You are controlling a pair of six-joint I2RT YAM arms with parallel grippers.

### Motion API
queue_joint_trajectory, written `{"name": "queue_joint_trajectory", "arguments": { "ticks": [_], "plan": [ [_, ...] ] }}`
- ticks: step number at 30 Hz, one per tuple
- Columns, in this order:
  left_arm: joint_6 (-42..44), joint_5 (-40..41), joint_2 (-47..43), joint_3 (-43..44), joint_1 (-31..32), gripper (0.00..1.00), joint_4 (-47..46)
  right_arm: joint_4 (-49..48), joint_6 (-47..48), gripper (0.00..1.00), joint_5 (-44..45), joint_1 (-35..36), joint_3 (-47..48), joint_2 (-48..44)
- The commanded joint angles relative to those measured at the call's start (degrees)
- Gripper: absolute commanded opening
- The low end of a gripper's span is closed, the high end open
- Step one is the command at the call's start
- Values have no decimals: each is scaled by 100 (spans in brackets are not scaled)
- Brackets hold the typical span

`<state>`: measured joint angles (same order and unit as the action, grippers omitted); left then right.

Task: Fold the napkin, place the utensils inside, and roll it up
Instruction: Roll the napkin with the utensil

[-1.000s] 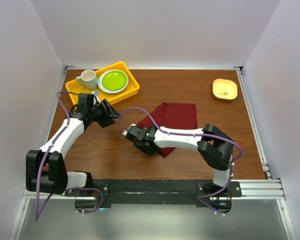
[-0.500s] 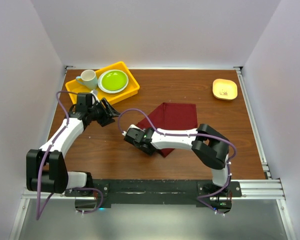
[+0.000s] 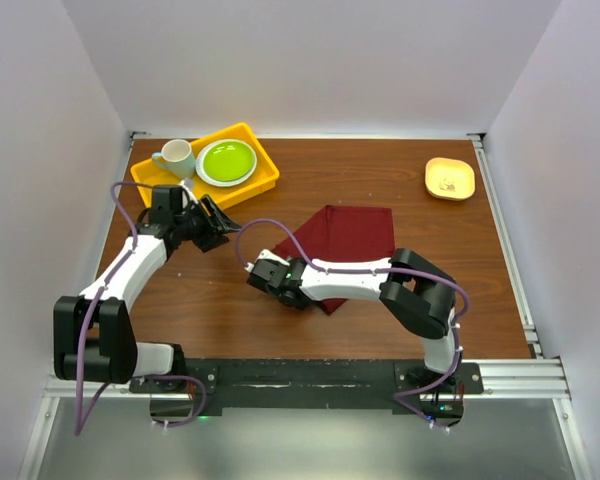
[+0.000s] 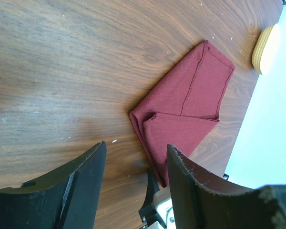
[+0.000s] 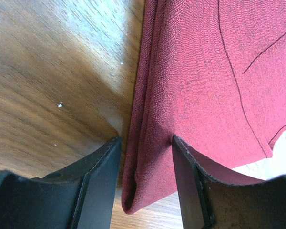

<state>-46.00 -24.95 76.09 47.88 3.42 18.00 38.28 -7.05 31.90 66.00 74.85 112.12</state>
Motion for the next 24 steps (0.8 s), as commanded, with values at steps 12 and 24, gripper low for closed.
{"name": "queue_joint_trajectory", "arguments": {
  "ticks": [12, 24],
  "plan": [
    [214, -642, 292, -226, -87, 65, -454, -594, -244, 38, -834, -412, -480, 364],
    [-312, -1380, 774, -796, -70, 70, -1254, -761, -244, 0, -2432, -1141, -717, 118]
  ]
}}
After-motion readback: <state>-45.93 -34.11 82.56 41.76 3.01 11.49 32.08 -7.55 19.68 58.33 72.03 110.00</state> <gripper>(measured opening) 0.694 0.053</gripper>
